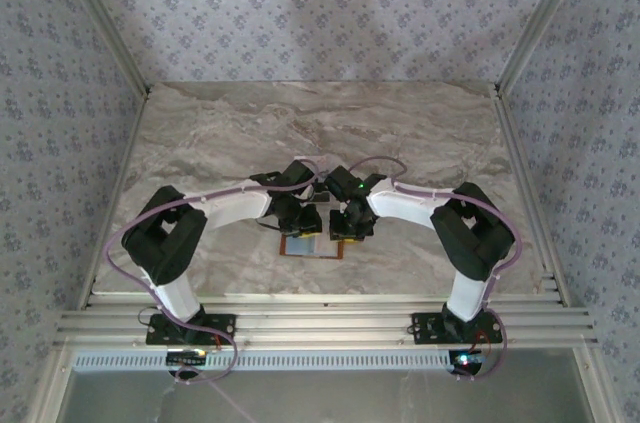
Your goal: Take the credit cards out of the card holder
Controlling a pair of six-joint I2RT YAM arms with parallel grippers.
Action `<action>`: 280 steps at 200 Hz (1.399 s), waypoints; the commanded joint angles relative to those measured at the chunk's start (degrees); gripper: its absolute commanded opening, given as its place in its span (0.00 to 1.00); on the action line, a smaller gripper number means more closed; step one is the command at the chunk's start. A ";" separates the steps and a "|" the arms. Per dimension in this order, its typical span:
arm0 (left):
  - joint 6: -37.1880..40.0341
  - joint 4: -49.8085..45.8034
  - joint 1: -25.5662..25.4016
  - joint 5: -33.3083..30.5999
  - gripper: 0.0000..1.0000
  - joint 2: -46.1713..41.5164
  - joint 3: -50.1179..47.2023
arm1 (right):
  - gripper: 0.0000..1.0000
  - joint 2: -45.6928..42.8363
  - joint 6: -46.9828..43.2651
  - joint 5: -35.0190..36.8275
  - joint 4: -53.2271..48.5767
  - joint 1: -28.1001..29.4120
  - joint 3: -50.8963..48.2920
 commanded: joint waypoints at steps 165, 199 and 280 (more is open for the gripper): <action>1.34 -0.02 0.83 -1.78 0.13 0.82 -4.09 | 0.31 1.06 -0.72 2.19 -2.50 -0.63 -1.37; 2.11 -2.33 0.84 -3.90 0.12 -1.05 -3.76 | 0.31 0.96 -0.61 2.35 -2.50 -0.67 -1.40; 1.06 4.85 0.87 3.27 0.20 -2.76 -3.85 | 0.31 0.35 -0.37 2.71 -2.37 -0.50 -1.29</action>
